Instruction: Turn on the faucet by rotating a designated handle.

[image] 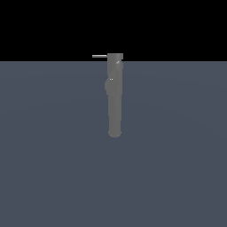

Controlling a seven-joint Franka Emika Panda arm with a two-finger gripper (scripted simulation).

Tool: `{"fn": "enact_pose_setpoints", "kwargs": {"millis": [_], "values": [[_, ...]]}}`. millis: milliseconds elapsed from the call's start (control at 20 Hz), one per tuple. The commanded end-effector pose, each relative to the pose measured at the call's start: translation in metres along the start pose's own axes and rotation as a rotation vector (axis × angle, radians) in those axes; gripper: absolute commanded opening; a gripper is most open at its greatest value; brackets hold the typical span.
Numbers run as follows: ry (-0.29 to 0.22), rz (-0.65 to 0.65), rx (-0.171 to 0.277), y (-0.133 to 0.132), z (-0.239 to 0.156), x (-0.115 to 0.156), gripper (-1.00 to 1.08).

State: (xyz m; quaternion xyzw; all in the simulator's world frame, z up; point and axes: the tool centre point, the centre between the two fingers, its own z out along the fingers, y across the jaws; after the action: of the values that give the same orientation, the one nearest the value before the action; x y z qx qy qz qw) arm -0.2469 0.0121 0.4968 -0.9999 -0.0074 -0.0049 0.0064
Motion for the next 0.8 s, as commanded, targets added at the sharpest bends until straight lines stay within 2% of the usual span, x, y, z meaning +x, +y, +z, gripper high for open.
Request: {"fn": "enact_pose_setpoints", "kwargs": {"millis": [0, 400, 750], "values": [[0.0, 0.0, 0.0, 0.0, 0.0, 0.001, -1.0], [-0.001, 0.006, -0.004, -0.001, 0.006, 0.024, -1.0], [-0.002, 0.016, -0.01, -0.002, 0.02, 0.067, -1.0]]}}
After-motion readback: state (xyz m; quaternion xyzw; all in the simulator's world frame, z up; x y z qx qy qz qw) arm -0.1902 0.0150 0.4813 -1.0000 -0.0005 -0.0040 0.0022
